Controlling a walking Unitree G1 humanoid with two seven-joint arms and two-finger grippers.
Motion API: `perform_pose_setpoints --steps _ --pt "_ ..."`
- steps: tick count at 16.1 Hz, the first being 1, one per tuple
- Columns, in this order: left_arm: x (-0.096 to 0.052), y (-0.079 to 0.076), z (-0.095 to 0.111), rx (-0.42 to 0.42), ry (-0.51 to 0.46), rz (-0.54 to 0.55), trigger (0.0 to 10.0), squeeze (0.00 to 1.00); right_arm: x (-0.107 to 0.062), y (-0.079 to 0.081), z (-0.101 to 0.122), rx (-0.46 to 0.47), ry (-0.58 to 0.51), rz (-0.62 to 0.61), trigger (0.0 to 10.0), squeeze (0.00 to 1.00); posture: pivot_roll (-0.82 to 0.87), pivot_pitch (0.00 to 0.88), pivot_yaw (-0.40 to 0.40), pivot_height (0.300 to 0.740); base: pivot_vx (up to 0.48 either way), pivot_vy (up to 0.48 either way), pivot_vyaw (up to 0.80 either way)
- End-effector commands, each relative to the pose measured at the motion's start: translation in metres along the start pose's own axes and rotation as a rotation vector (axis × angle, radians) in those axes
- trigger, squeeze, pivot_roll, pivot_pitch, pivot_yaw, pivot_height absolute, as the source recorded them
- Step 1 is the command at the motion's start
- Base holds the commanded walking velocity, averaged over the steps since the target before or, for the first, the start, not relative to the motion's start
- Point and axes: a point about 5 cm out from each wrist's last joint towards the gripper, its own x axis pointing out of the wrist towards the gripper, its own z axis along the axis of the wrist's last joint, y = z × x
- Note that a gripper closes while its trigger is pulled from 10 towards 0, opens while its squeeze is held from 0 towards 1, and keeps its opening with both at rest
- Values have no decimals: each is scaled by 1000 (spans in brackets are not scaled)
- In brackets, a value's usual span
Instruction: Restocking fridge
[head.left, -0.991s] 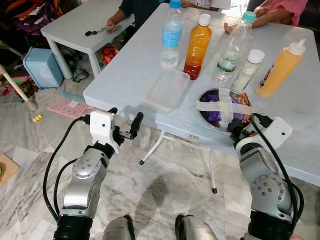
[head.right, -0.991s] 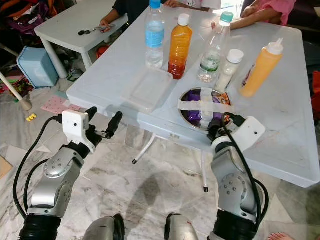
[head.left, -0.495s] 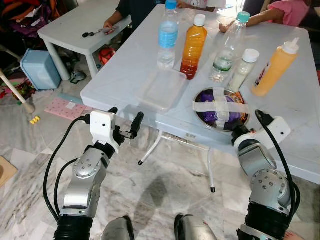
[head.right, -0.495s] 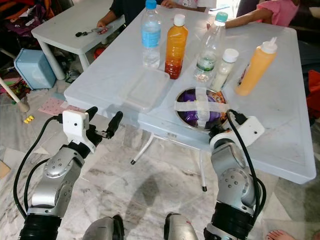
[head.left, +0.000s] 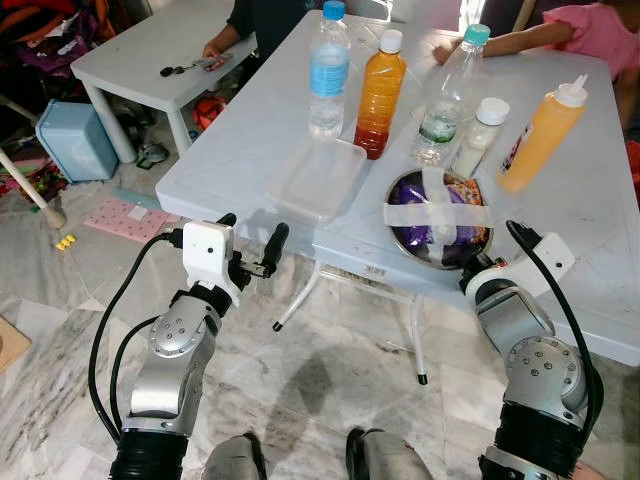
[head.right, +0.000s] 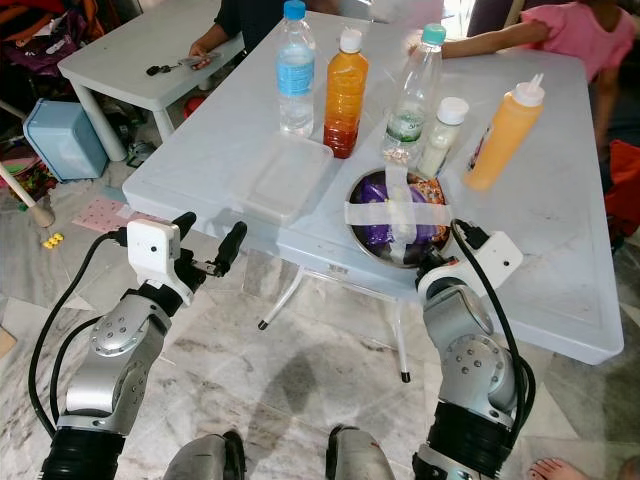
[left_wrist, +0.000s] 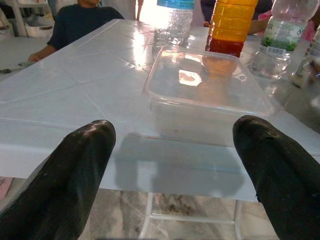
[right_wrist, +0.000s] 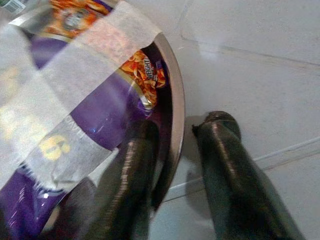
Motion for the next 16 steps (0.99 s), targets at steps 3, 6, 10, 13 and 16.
perform_pose_setpoints --steps 3,6,10,13,16 --pt "1 0 -1 18 3 1 10000 0 3 -11 -18 17 96 -70 0 0 -53 135 25 740 0 0 0" --pt "2 2 1 32 -9 16 10000 0 1 -6 -8 12 59 -81 0 0 -57 137 28 740 0 0 0" --pt "3 1 2 33 -14 13 10000 0 -2 -2 -6 -6 52 -78 784 0 -59 135 31 740 0 0 0" --pt "4 0 3 33 -19 11 10000 0 -4 -3 -8 -73 68 -95 10000 0 -60 134 29 740 0 0 0" --pt "5 -1 3 32 -20 12 10000 0 -3 -9 -11 -114 73 -116 10000 0 -60 134 27 740 0 0 0"
